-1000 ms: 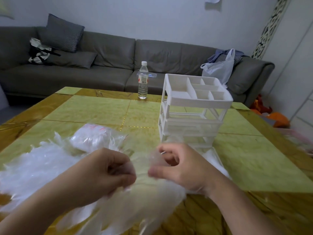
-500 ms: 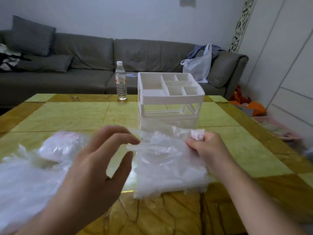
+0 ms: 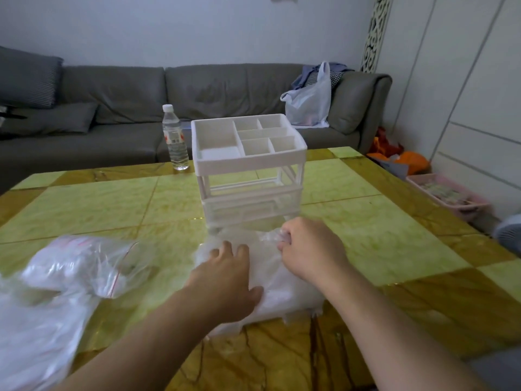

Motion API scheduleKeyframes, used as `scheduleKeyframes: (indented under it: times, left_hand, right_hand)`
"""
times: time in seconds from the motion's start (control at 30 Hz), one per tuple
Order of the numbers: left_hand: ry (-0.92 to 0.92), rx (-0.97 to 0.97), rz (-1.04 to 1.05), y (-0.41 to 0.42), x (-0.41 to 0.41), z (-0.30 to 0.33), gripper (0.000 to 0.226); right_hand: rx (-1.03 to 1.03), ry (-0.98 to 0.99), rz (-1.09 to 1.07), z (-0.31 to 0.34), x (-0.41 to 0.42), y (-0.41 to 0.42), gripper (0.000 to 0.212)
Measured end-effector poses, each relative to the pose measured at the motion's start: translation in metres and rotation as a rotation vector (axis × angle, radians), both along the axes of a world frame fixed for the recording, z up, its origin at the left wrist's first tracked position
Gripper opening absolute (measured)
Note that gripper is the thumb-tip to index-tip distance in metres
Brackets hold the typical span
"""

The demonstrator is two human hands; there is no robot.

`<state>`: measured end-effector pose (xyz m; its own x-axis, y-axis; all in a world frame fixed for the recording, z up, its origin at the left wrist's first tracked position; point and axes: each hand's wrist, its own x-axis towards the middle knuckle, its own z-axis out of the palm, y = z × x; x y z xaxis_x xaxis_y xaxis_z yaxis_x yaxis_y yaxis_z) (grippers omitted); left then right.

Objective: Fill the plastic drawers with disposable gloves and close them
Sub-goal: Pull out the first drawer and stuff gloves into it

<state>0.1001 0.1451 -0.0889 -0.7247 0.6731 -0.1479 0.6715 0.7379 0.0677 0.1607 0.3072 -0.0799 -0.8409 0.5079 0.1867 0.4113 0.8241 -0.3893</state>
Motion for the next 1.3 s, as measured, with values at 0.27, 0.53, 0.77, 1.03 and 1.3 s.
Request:
scheduleKeyframes:
  times: [0.27,0.53,0.77,1.03,1.3]
  left_hand:
    - [-0.196,-0.015,0.078,0.010,-0.012,-0.010,0.104]
    - [-0.168,-0.058,0.025,0.017,-0.011,-0.017,0.094]
    - [-0.121,-0.062,-0.049,0.012,-0.011,-0.021,0.093]
    - [-0.246,0.055,0.068,0.010,-0.010,-0.021,0.096]
    - [0.074,0.012,-0.009,0.008,-0.001,-0.009,0.094]
  right_hand:
    - [0.100,-0.120,0.007,-0.002,-0.001,0.005,0.011]
    - [0.013,-0.015,0.147,0.028,0.003,-0.039,0.026]
    - [-0.157,-0.471,0.170,-0.015,-0.007,-0.041,0.073]
    - [-0.318,-0.498,0.183,-0.016,-0.007,-0.025,0.095]
    - [-0.214,-0.602,0.240,-0.018,-0.016,-0.033,0.102]
